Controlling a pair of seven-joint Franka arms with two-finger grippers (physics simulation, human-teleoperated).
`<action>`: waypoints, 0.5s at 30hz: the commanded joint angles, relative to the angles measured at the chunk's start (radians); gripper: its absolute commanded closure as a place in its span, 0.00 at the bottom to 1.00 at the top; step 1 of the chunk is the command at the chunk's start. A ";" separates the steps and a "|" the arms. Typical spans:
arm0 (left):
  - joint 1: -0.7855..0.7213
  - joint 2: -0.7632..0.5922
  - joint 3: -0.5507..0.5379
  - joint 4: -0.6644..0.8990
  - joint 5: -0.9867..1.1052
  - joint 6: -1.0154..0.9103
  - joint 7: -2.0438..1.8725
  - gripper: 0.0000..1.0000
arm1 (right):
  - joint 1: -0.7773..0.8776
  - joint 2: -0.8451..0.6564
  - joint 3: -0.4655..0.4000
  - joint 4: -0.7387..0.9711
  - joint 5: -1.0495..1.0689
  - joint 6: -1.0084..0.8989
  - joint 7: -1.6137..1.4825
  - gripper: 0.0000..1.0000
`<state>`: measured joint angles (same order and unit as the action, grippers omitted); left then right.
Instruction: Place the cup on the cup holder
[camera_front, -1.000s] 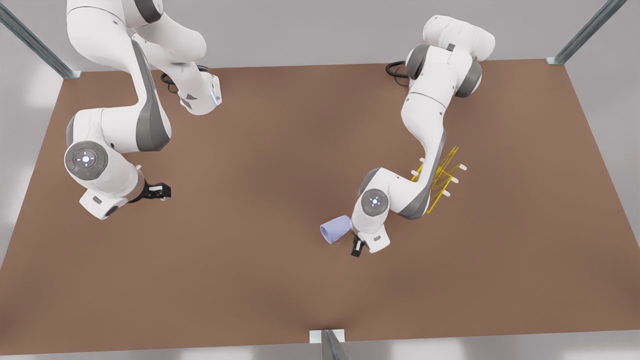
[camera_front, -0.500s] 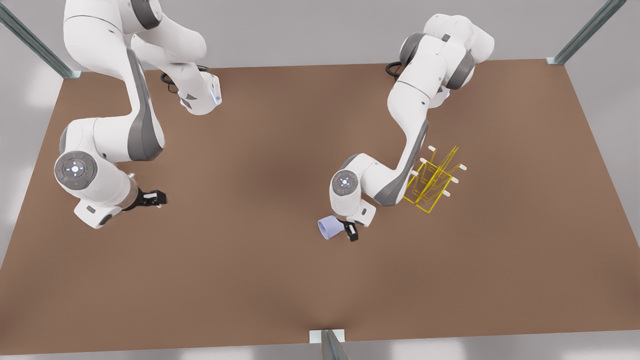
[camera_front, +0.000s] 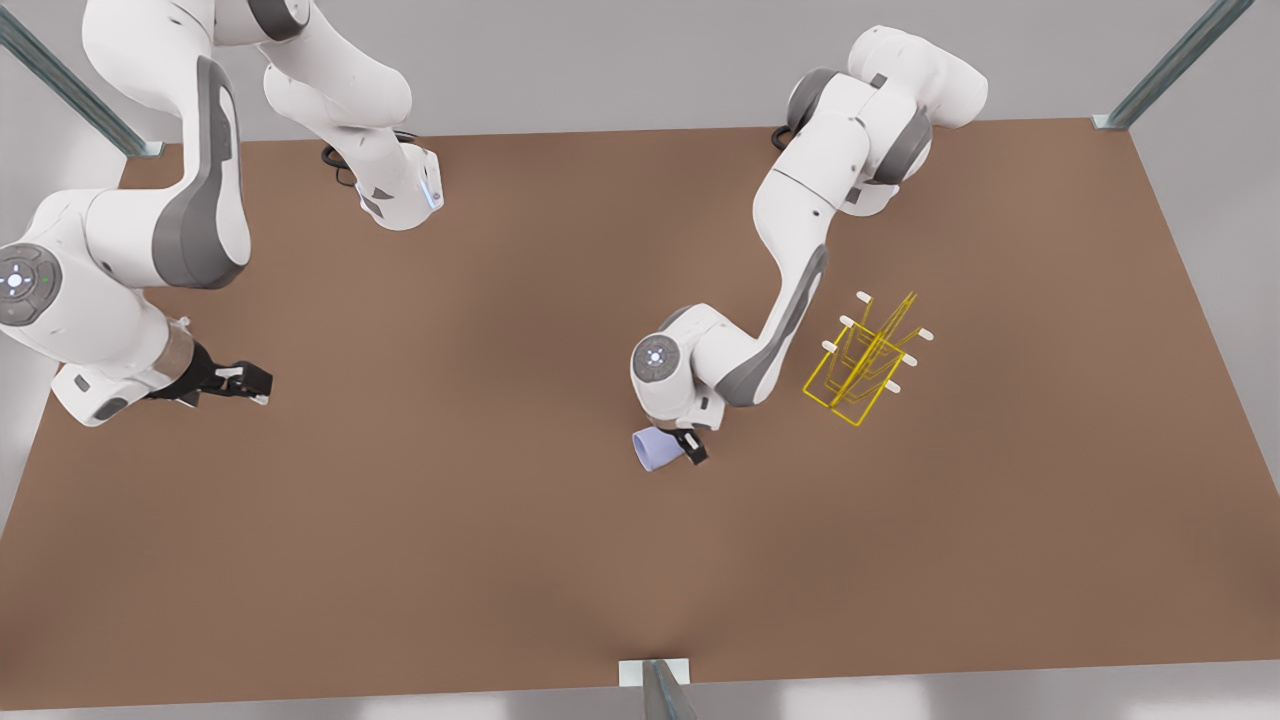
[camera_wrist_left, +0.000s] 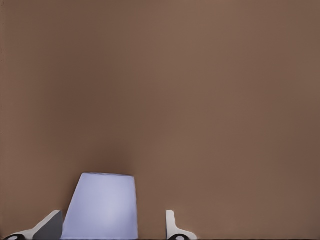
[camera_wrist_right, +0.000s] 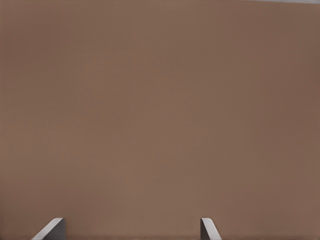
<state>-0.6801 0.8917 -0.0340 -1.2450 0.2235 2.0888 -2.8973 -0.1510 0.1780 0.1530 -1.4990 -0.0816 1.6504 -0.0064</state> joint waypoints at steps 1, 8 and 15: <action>0.004 -0.001 -0.009 0.001 -0.036 0.043 -0.249 0.00 | -0.002 -0.002 0.000 0.000 0.003 -0.001 -0.006 0.00; -0.004 0.033 -0.009 0.001 -0.042 0.060 -0.230 0.00 | -0.001 0.001 0.000 0.002 0.003 0.000 -0.006 0.00; -0.018 0.046 -0.010 0.002 -0.042 0.066 -0.209 0.00 | 0.005 0.003 0.000 0.000 0.003 0.000 -0.004 0.00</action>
<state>-0.6969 0.9386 -0.0444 -1.2436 0.1832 2.1475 -2.8973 -0.1456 0.1820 0.1531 -1.4990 -0.0789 1.6507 -0.0087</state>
